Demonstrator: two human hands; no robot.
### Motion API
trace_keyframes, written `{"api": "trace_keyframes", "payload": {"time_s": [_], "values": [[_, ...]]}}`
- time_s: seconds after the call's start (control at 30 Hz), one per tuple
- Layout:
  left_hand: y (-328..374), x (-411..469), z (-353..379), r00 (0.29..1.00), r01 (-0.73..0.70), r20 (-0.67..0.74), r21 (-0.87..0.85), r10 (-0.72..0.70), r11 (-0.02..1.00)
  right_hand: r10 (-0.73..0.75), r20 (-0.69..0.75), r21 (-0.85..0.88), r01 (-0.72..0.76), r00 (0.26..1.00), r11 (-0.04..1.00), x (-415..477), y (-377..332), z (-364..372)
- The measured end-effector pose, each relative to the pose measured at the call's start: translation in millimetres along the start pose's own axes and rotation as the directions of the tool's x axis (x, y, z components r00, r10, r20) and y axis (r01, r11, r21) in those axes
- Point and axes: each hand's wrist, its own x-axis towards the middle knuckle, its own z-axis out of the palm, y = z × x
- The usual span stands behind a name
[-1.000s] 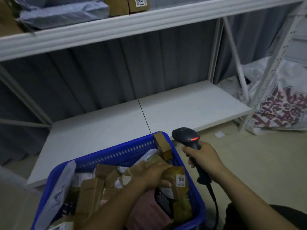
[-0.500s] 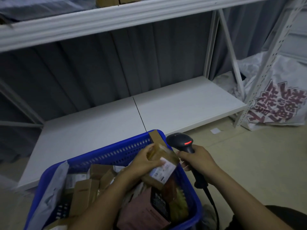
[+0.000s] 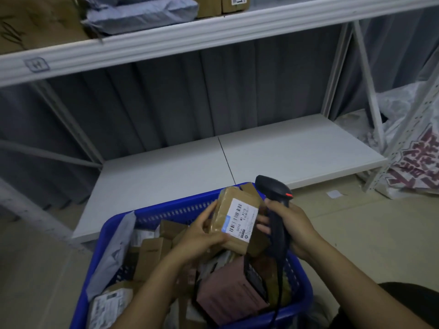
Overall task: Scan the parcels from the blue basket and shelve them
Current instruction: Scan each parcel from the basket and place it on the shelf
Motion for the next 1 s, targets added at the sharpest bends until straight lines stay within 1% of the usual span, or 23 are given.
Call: {"api": "trace_keyframes", "payload": {"time_s": [0.07, 0.1, 0.17, 0.2, 0.27, 0.33, 0.37, 0.43, 0.53, 0.63, 0.73, 0.87, 1.0], "values": [[-2.6, -5.3, -18.0, 0.992, 0.019, -0.128, 0.034, -0.014, 0.999, -0.048, 0.006, -0.191, 0.049, 0.999, 0.98, -1.2, 1.9, 1.1], [-4.3, -8.2, -28.4, 0.982, 0.02, -0.189, 0.046, -0.011, 0.999, -0.085, 0.027, -0.313, 0.089, 0.996, 0.946, -1.3, 2.9, 0.4], [-8.2, -14.9, -49.5, 0.957, 0.013, -0.29, 0.076, 0.009, 0.997, -0.128, 0.123, -0.526, 0.175, 0.984, 0.833, -2.6, 3.7, -0.1], [-12.7, -18.5, -61.7, 0.94, 0.015, -0.341, 0.087, 0.016, 0.996, -0.125, 0.175, -0.587, 0.205, 0.977, 0.783, -4.0, 4.0, 0.4], [-20.9, -26.8, -84.1, 0.906, 0.035, -0.423, 0.104, 0.013, 0.994, -0.086, 0.259, -0.658, 0.241, 0.962, 0.714, -7.5, 5.3, 2.7], [-23.0, -39.1, -99.4, 0.907, 0.071, -0.421, 0.178, 0.011, 0.981, -0.029, 0.332, -0.711, 0.27, 0.943, 0.649, -11.3, 6.2, 5.9], [-22.6, -45.6, -102.4, 0.915, 0.076, -0.402, 0.195, 0.01, 0.978, 0.0, 0.357, -0.735, 0.281, 0.934, 0.616, -12.9, 6.7, 7.3], [-20.2, -54.0, -103.6, 0.929, 0.04, -0.368, 0.206, 0.04, 0.978, 0.037, 0.384, -0.77, 0.298, 0.922, 0.564, -14.7, 7.9, 10.4], [-20.6, -55.0, -103.9, 0.933, 0.02, -0.353, 0.248, 0.071, 0.968, 0.039, 0.397, -0.799, 0.324, 0.917, 0.507, -17.0, 7.5, 15.8], [-31.9, -47.1, -111.9, 0.915, 0.023, -0.39, 0.291, 0.097, 0.956, 0.103, 0.416, -0.791, 0.303, 0.904, 0.531, -20.5, 5.4, 19.7], [-39.1, -39.6, -115.3, 0.921, 0.017, -0.378, 0.286, 0.096, 0.958, 0.131, 0.427, -0.793, 0.302, 0.895, 0.529, -24.1, 2.2, 21.8], [-44.3, -31.8, -104.3, 0.895, 0.032, -0.441, 0.201, 0.061, 0.979, 0.12, 0.421, -0.787, 0.297, 0.899, 0.54, -25.1, -0.2, 23.9], [-43.1, -30.0, -95.7, 0.888, 0.038, -0.459, 0.14, 0.031, 0.989, 0.121, 0.418, -0.782, 0.289, 0.9, 0.551, -25.5, -1.5, 25.3]]}}
